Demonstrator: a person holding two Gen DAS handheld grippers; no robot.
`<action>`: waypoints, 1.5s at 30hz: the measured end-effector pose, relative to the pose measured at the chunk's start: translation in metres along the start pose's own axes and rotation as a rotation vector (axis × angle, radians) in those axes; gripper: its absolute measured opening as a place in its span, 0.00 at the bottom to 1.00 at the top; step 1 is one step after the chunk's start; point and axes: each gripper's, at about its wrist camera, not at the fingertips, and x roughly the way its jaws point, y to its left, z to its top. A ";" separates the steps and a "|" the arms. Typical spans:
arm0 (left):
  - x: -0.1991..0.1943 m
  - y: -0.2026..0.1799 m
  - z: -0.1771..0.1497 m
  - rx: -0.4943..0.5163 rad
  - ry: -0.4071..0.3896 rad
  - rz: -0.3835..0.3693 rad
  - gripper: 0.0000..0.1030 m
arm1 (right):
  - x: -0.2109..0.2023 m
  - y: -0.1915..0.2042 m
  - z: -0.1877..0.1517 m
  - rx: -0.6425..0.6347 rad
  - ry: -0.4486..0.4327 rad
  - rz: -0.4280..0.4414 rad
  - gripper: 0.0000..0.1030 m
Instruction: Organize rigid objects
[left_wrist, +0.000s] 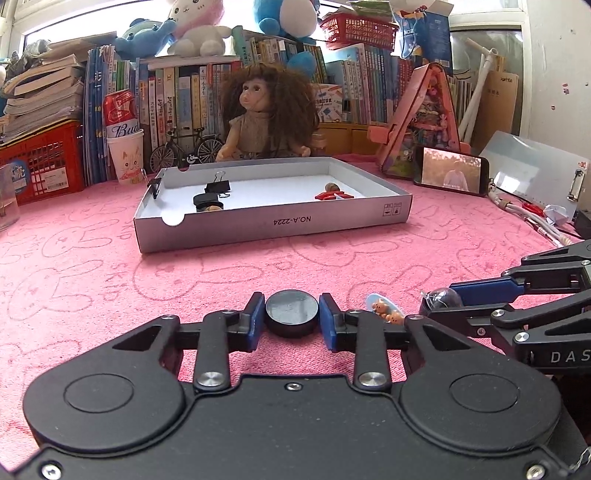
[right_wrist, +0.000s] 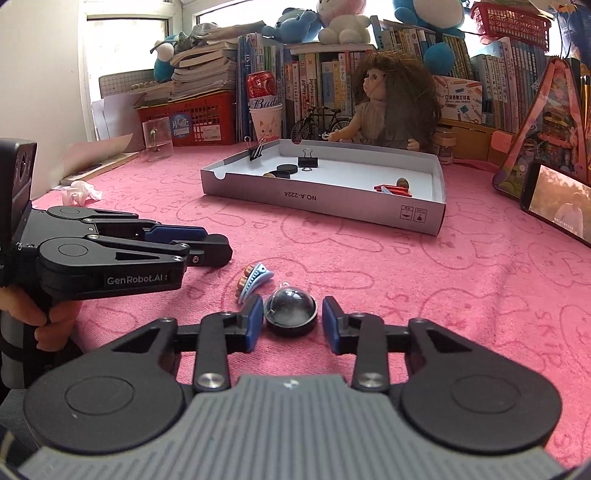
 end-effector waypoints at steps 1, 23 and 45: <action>-0.001 0.000 0.000 -0.004 -0.003 -0.002 0.29 | 0.000 -0.001 0.001 0.007 -0.005 -0.009 0.36; 0.009 0.008 0.032 -0.055 -0.027 0.037 0.29 | 0.020 -0.025 0.031 0.131 -0.045 -0.160 0.36; 0.132 0.049 0.108 -0.115 0.005 0.203 0.29 | 0.125 -0.060 0.102 0.186 -0.095 -0.221 0.36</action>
